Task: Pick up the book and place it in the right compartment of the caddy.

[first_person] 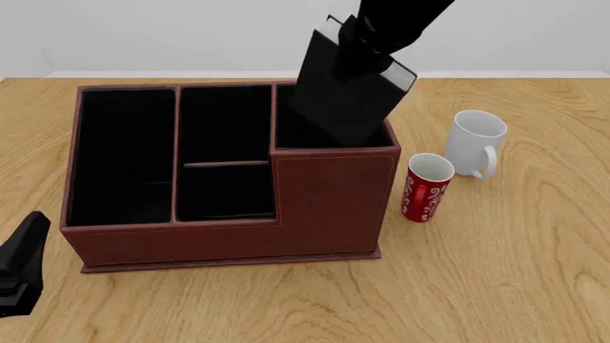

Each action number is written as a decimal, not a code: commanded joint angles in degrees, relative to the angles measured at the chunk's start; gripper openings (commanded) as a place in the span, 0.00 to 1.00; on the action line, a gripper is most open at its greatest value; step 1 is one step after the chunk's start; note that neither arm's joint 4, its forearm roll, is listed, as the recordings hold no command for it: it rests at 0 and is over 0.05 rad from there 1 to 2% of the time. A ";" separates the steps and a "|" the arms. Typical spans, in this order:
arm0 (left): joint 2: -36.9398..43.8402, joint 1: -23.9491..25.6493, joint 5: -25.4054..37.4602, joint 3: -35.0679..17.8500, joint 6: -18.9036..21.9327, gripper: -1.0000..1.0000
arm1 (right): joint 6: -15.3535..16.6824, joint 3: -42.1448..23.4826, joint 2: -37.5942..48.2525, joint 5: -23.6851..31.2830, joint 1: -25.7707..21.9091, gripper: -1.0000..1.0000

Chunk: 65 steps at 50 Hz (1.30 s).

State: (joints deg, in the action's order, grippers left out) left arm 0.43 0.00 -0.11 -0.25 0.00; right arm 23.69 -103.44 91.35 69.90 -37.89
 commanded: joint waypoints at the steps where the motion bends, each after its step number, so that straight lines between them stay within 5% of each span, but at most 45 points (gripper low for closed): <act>1: 0.00 0.00 0.00 0.00 0.00 1.00 | -1.79 -0.67 0.48 0.00 0.12 0.00; 65: 0.00 0.00 0.00 0.00 0.00 1.00 | -6.88 -1.20 6.42 -0.01 -1.82 0.00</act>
State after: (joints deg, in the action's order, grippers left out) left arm 0.43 0.00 -0.11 -0.25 0.00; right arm 18.87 -104.02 96.71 69.84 -39.14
